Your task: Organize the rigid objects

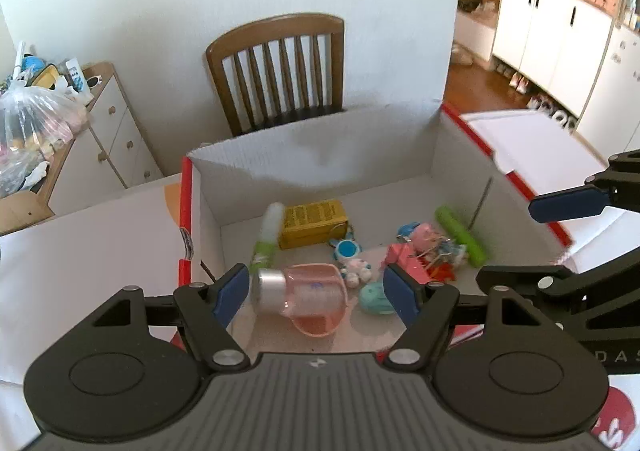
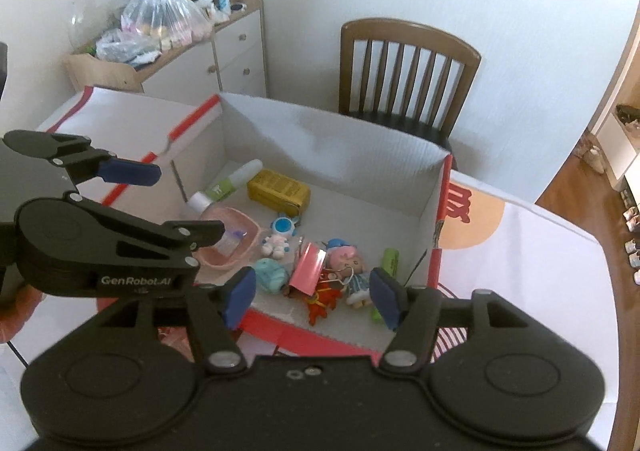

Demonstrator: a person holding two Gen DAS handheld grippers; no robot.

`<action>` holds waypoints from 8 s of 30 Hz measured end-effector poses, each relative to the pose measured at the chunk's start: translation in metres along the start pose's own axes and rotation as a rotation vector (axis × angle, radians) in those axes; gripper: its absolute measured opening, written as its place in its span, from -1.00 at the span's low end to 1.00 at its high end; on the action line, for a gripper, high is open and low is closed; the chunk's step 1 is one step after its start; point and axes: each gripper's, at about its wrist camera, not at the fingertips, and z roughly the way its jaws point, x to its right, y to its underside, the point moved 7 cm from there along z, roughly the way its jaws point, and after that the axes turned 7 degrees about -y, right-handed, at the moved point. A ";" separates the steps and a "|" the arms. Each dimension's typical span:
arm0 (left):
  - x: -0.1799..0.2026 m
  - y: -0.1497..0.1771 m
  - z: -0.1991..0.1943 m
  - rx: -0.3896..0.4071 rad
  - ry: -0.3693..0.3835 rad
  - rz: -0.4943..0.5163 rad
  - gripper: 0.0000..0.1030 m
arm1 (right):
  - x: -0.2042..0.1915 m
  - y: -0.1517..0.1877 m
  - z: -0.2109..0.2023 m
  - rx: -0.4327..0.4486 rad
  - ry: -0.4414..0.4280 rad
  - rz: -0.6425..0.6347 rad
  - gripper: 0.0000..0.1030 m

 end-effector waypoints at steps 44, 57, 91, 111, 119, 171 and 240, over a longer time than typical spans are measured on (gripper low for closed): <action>-0.022 0.136 -0.127 0.132 0.175 -0.185 0.96 | -0.080 0.080 -0.091 0.129 -0.073 0.007 0.99; -0.001 0.185 -0.072 -0.008 0.197 -0.225 0.97 | -0.070 0.101 -0.037 0.017 -0.068 0.009 0.99; 0.042 0.184 -0.002 0.069 0.139 0.001 0.87 | -0.071 0.087 0.082 -0.183 -0.241 -0.260 0.14; 0.043 0.192 -0.012 0.055 0.138 0.025 0.50 | -0.055 0.107 0.071 -0.123 -0.191 -0.022 -0.09; 0.032 0.198 -0.028 0.029 0.164 -0.065 0.50 | -0.054 0.137 0.040 -0.107 -0.138 0.095 -0.10; -0.024 -0.023 -0.037 0.169 0.073 -0.160 0.50 | 0.015 -0.004 -0.028 0.103 0.036 0.090 -0.10; -0.007 0.010 -0.057 0.089 0.099 -0.134 0.49 | -0.011 0.020 -0.047 0.182 -0.042 0.089 0.35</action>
